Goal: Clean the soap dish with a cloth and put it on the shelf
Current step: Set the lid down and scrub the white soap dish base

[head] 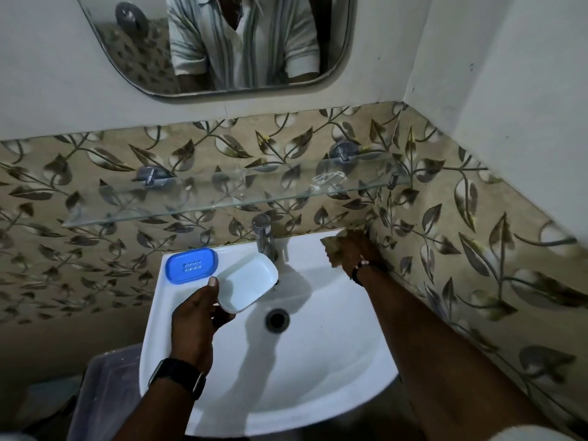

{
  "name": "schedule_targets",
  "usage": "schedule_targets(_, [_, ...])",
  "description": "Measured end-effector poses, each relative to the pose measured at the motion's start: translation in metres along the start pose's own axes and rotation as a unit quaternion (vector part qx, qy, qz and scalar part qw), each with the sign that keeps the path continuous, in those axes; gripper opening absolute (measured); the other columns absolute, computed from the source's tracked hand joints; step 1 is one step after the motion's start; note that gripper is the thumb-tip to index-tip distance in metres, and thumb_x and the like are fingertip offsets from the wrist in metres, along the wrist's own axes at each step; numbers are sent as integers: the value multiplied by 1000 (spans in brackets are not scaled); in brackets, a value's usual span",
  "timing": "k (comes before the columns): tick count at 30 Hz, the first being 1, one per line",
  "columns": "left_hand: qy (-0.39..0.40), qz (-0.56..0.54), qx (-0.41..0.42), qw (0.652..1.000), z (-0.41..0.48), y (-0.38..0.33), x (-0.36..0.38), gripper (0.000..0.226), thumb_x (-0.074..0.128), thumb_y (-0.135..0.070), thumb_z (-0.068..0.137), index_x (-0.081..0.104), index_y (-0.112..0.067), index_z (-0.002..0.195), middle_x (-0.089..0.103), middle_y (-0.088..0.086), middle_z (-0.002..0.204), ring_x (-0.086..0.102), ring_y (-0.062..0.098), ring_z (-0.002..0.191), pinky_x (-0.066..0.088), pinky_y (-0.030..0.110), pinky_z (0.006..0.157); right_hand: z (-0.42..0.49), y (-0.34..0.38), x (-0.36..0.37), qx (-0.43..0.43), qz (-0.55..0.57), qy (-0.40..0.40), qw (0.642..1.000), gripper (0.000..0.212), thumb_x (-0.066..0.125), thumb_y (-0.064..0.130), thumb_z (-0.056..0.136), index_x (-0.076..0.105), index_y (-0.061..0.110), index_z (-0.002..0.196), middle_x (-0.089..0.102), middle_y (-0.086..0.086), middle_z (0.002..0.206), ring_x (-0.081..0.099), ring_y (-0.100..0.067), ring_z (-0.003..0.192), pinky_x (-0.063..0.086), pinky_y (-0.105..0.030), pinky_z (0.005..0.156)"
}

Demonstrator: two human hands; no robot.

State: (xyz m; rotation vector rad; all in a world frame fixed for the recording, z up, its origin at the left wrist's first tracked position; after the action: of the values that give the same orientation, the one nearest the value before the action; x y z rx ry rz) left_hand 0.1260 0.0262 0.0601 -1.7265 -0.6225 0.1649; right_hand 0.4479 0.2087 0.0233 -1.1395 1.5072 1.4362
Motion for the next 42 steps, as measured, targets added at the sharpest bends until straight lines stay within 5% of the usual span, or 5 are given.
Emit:
schedule_targets(12, [-35,-5,18,999,4,-1,0,18,64,-30,97,76,-16,94,70,7,90,58,20,70,56,37,70,0,-11,-10,-31,-120,-70,990,31,43,14,101,68,8,117,64,-11,126,49,-32,128,40,-40,106])
schedule_targets(16, [-23,-13,23,999,3,-2,10,19,62,-31,98,76,-19,95,76,5,94,67,22,78,59,35,67,-20,-16,-38,34,77,-186,979,18,61,24,91,70,12,102,70,-13,106,58,-38,110,47,-38,87])
schedule_targets(24, [-6,-37,5,999,-7,-4,17,21,62,-27,99,76,-13,93,72,15,102,65,29,92,63,42,68,-102,51,-84,70,467,-366,802,30,71,38,91,65,17,112,65,17,92,66,-5,88,41,-17,70])
schedule_targets(31, [39,-77,13,996,-18,-11,20,21,60,-21,87,79,-18,78,74,7,80,69,25,74,59,32,61,-187,222,-57,-392,163,-186,886,21,69,19,88,69,12,108,72,-9,105,64,-30,97,50,-40,84])
schedule_targets(42, [61,-4,82,995,-13,-24,-8,23,59,-18,99,78,-14,88,77,9,87,71,28,82,62,41,69,-193,242,-56,-346,-91,-230,905,20,57,24,86,69,18,100,70,0,101,61,-26,98,45,-39,79])
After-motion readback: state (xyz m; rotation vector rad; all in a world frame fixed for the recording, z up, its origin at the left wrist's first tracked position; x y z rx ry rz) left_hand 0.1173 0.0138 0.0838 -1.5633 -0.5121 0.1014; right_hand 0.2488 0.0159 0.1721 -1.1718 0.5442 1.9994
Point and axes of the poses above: each hand's wrist, its own z-axis towards the middle knuckle, its own x-axis out of the palm, y = z × x, the point moved 8 cm from there along z, towards the middle knuckle
